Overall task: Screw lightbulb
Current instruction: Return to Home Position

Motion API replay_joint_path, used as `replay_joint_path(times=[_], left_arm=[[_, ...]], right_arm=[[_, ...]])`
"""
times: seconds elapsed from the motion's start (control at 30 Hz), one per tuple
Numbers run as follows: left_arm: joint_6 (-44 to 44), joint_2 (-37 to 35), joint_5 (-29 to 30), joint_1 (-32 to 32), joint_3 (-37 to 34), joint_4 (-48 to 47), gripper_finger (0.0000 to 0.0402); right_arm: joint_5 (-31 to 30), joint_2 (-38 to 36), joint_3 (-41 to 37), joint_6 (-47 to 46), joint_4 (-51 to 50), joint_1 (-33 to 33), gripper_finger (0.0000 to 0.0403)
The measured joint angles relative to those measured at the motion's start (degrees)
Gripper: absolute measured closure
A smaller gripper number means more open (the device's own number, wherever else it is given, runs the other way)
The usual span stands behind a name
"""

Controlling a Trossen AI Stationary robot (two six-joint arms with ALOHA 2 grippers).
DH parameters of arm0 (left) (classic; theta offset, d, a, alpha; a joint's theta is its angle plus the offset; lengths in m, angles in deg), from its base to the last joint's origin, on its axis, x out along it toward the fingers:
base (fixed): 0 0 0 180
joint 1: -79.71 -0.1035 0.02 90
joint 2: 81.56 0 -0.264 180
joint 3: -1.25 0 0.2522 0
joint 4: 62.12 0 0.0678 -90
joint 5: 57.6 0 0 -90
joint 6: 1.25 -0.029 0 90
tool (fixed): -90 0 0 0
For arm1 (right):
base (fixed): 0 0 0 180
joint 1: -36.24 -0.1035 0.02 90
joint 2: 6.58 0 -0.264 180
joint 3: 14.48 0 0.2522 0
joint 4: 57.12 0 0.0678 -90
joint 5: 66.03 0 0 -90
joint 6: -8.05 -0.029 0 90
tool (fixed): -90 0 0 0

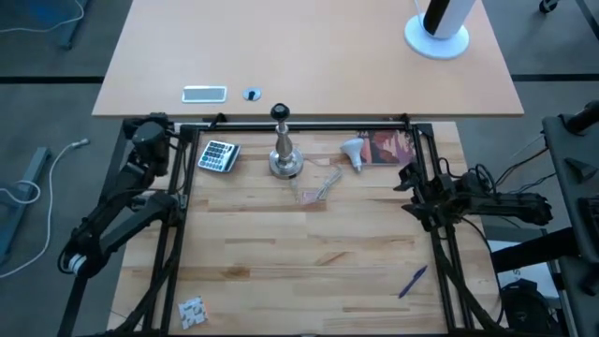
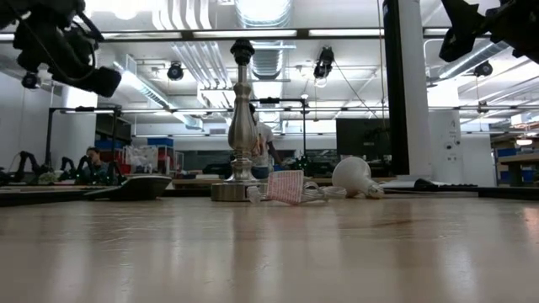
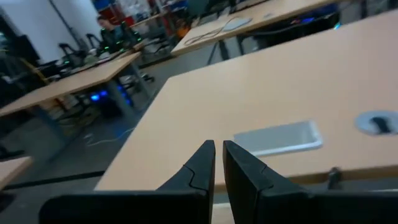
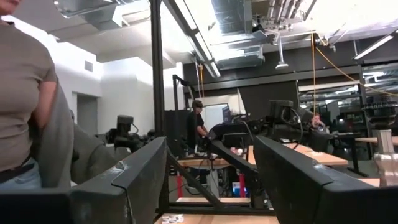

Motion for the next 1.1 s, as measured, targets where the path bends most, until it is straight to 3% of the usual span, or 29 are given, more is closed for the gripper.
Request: replay_joint_path(times=[0.17, 0.3, 0.47, 0.6, 1.1], left_arm=[[-0.54, 2.82, -0.37, -3.88, -0.71, 2.41, 0.0380], [3.74, 5.12, -8.10, -6.90, 1.46, 1.35, 0.0379], [-1.09, 4.09, -11.90, -8.89, 1.37, 1.53, 0.0372], [-4.98, 4.18, -11.24, -9.09, 1.16, 1.69, 0.0365], [-4.09, 4.60, -10.91, -9.09, 1.16, 1.68, 0.0356]], right_arm=[[0.00, 0.00, 0.00, -0.83, -0.02, -0.02, 0.0176], [-0.01, 0.00, 0.00, -0.87, -0.01, -0.01, 0.0180], [0.00, 0.00, 0.00, -0.83, -0.02, -0.02, 0.0178], [0.00, 0.00, 0.00, -0.83, -0.02, -0.02, 0.0170], [0.00, 0.00, 0.00, -0.76, -0.02, -0.02, 0.0144]])
